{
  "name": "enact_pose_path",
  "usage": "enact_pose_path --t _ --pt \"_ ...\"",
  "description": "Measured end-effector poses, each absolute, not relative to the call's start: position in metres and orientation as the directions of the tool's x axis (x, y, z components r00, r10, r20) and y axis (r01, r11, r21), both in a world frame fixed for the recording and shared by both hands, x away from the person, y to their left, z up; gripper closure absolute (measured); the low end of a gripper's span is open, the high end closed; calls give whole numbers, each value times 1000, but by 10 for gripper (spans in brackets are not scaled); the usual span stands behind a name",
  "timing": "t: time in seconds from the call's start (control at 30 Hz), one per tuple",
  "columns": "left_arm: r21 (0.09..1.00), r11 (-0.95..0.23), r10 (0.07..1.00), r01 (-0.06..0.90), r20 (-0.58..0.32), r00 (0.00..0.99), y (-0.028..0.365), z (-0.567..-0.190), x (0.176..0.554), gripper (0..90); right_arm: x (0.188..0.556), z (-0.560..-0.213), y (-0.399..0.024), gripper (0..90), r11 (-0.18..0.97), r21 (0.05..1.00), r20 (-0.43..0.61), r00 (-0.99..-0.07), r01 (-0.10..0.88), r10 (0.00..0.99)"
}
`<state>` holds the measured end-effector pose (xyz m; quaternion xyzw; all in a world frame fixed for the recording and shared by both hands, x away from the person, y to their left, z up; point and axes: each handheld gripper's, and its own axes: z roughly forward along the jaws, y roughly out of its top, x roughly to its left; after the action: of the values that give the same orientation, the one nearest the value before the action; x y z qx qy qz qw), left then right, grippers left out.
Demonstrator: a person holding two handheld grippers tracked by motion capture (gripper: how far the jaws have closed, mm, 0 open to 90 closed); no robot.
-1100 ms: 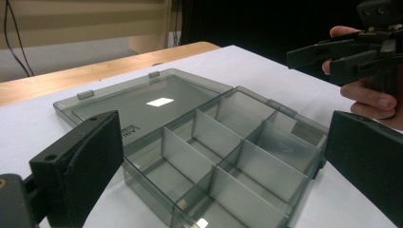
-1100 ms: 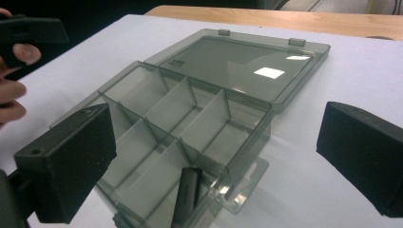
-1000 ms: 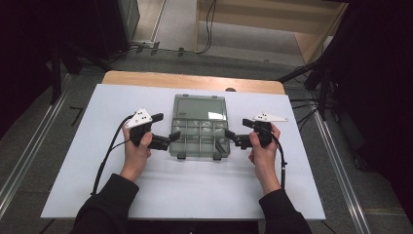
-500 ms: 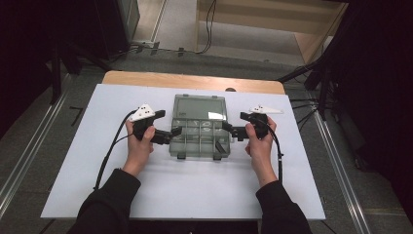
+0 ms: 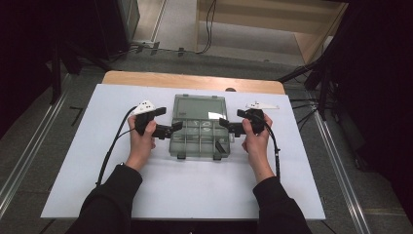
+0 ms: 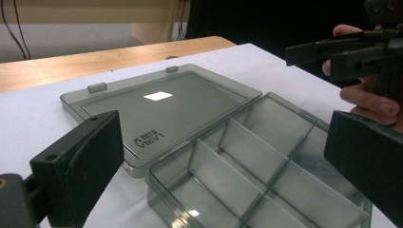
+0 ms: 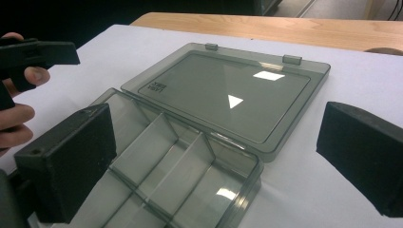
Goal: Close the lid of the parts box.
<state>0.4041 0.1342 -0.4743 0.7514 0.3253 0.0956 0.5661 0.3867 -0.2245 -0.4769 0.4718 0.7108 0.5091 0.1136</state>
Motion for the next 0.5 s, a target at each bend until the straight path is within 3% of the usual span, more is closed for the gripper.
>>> enact_pose_path --t 0.27,0.43,0.5 --pt "897 -115 609 427 -276 743 132 -480 420 0 399 -481 -222 0 25 819 342 -522 573 781" --pt "869 -50 611 493 -363 703 131 -482 431 22 405 -480 -224 0 -35 801 425 -526 598 737" --pt "862 -58 632 503 -359 687 131 -484 434 36 408 -480 -224 0 -32 790 432 -520 612 737"
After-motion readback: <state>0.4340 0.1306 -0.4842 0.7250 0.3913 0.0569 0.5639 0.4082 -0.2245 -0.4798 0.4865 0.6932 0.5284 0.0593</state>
